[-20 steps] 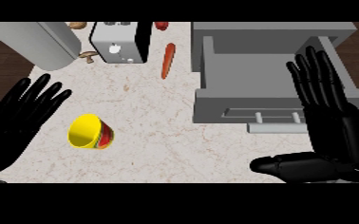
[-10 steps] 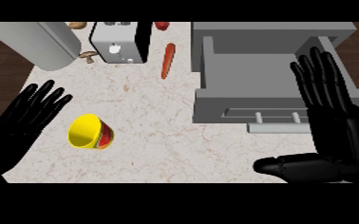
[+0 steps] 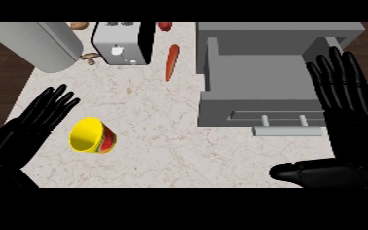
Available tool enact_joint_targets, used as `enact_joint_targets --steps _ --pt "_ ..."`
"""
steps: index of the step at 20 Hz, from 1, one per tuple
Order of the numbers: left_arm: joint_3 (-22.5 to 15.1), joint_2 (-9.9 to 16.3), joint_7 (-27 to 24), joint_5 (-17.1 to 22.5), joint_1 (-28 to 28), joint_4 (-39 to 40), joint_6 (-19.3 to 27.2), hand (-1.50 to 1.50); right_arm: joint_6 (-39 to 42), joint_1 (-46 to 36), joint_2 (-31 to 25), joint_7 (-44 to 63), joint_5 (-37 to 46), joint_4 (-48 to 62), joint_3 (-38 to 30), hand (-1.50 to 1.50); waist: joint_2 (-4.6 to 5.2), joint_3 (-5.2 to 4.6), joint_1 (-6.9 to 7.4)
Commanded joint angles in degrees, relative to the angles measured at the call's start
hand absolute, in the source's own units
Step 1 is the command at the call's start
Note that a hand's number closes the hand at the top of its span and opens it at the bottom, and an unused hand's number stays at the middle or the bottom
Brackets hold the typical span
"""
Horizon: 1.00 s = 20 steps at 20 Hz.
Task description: Pick up the cup, place it into the drawer and close the drawer
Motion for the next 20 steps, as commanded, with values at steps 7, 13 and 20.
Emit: enact_joint_targets --steps 7,13,20 --pt "3.78 1.32 -17.56 -15.86 -6.08 20.19 -4.60 -1.50 -1.75 -2.15 1.05 2.59 2.39 -0.41 1.83 -1.50 0.04 -0.04 -0.10" --pt "0.76 0.25 -24.14 -22.86 -5.92 24.83 -2.57 -1.50 0.50 -4.81 -1.17 4.15 -2.31 0.72 -2.15 -1.50 0.01 -0.02 -0.01" --pt "-2.11 0.86 -35.73 -29.54 -8.62 37.92 -0.44 -1.50 0.34 -1.61 0.47 2.17 -0.18 -0.85 0.39 -1.50 0.09 -0.07 -0.37"
